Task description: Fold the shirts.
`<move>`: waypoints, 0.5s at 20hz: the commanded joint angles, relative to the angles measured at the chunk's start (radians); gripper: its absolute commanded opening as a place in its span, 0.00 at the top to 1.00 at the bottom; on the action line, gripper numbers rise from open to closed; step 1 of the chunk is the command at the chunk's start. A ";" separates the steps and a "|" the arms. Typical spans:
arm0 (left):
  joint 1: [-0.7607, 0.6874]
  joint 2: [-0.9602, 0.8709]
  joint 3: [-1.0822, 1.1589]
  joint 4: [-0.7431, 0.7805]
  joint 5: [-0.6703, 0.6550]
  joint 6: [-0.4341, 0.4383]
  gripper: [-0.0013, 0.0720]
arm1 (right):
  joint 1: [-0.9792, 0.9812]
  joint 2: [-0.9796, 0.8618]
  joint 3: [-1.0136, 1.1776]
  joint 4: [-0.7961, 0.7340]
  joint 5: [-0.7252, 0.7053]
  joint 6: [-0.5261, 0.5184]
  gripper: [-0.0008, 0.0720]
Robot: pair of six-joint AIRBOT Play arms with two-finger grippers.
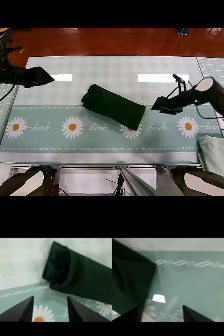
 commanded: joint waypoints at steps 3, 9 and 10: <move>-0.001 0.000 -0.015 0.092 -0.035 -0.039 0.31 | 0.116 -0.011 -0.204 0.353 -0.279 -0.079 0.16; 0.000 0.000 -0.015 0.093 -0.035 -0.038 0.31 | 0.316 -0.077 -0.203 0.587 -0.525 -0.088 0.74; 0.000 0.000 -0.015 0.093 -0.034 -0.038 0.31 | 0.317 -0.071 -0.187 0.604 -0.499 -0.124 0.93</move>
